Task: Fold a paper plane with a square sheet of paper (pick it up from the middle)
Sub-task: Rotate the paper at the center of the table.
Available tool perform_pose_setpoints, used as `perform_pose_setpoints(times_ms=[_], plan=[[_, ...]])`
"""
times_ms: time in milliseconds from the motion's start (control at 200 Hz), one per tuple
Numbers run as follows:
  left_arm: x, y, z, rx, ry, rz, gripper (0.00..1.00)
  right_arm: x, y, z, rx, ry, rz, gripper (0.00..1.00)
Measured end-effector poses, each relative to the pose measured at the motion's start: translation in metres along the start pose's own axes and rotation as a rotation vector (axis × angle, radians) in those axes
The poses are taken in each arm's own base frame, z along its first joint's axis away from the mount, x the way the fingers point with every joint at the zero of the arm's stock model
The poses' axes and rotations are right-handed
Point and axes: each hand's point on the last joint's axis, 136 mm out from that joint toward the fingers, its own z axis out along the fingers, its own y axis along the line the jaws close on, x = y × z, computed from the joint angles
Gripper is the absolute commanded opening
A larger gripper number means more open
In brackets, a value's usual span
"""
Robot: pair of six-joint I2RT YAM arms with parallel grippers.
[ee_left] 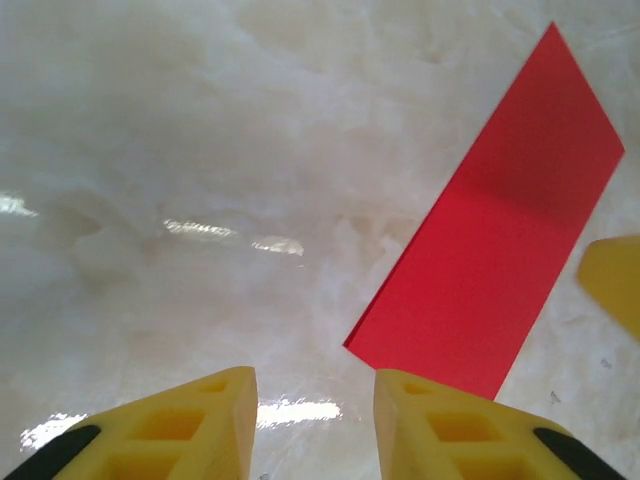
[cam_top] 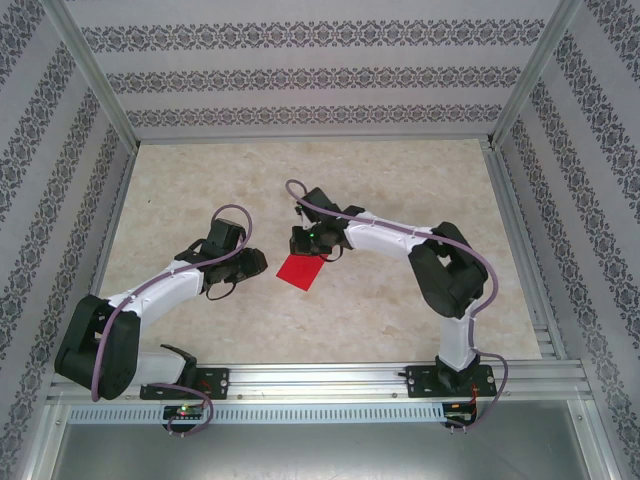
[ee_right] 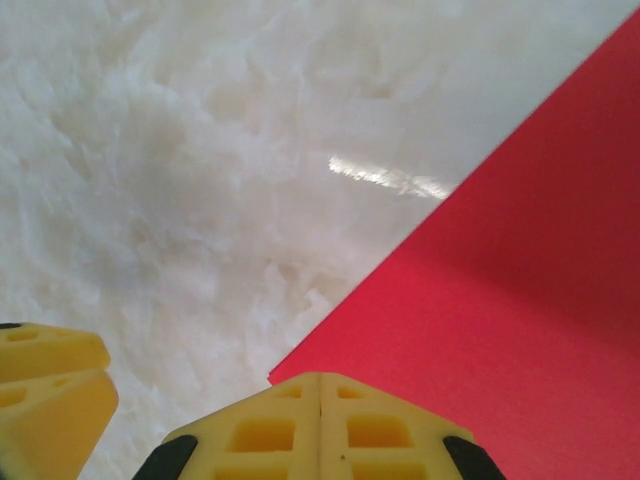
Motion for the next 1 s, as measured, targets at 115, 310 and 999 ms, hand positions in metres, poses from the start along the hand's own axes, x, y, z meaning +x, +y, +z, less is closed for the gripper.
perform_pose_setpoints(times_ms=[115, 310, 999], plan=[[0.001, 0.004, 0.000, -0.012, 0.006, -0.017, 0.44, 0.010, 0.003, 0.023, 0.025, 0.043, -0.006, 0.03], [0.000, 0.008, -0.001, -0.022, 0.006, -0.031, 0.47, 0.023, 0.002, 0.041, 0.054, 0.094, -0.007, 0.03], [0.010, 0.009, 0.001, -0.019, 0.063, -0.034, 0.60, 0.085, -0.051, -0.027, 0.181, 0.285, -0.191, 0.28]])
